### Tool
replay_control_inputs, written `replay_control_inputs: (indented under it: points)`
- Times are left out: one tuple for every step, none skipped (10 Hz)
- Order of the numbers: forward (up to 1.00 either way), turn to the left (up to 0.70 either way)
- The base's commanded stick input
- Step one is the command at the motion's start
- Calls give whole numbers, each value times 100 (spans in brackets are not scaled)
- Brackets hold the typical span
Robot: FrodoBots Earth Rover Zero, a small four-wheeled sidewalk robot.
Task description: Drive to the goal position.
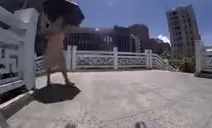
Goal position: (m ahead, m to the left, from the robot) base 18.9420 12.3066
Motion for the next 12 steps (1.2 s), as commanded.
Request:
replay_control_inputs:
  points:
    - [45, 0]
    - [45, 0]
    - [45, 0]
    - [45, 0]
    - [45, 0]
    - [45, 0]
    - [45, 0]
    - [45, 0]
    - [45, 0]
    - [45, 0]
    - [45, 0]
    - [32, 0]
